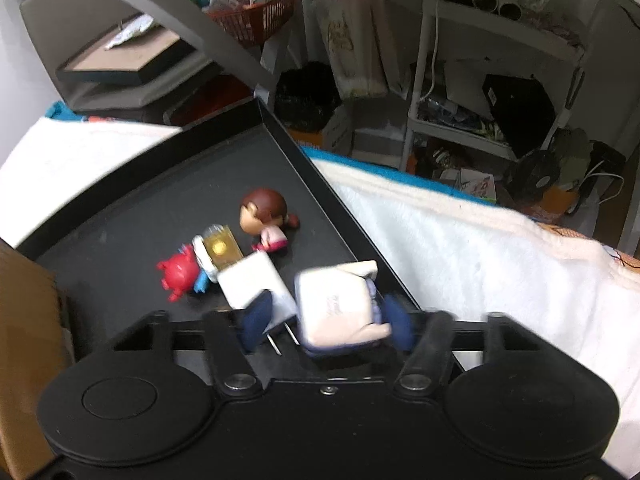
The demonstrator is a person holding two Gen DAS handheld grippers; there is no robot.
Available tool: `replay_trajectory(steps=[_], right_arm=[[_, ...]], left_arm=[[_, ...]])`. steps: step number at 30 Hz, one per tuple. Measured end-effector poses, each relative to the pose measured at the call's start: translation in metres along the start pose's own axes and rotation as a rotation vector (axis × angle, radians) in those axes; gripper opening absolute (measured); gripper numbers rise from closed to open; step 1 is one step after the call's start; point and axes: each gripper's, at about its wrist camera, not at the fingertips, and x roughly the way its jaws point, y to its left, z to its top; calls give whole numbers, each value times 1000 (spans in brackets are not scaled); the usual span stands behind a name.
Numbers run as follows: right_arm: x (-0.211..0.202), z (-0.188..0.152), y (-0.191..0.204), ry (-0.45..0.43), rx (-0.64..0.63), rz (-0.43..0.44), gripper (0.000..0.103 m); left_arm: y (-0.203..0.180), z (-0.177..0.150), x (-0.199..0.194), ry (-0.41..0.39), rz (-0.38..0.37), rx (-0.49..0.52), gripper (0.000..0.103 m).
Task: Organize rigid objects
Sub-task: 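Reach the right gripper to the white-and-blue block and grasp it, then carry the white-and-blue block into the box and release it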
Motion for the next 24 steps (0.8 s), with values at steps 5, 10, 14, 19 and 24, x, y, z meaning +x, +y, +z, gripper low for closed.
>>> replay_trajectory(steps=[5, 10, 14, 19, 24], right_arm=[[-5, -1, -4, -8, 39, 58, 44], [-19, 0, -9, -44, 64, 89, 42], [-30, 2, -8, -72, 70, 134, 42], [-43, 9, 4, -84, 21, 221, 42], [-50, 11, 21, -75, -40, 274, 42]], left_arm=[[3, -1, 1, 7, -19, -10, 79], [8, -5, 1, -6, -19, -12, 79], [15, -8, 1, -13, -33, -27, 79], [25, -10, -3, -50, -43, -41, 79], [38, -10, -1, -52, -84, -69, 79]])
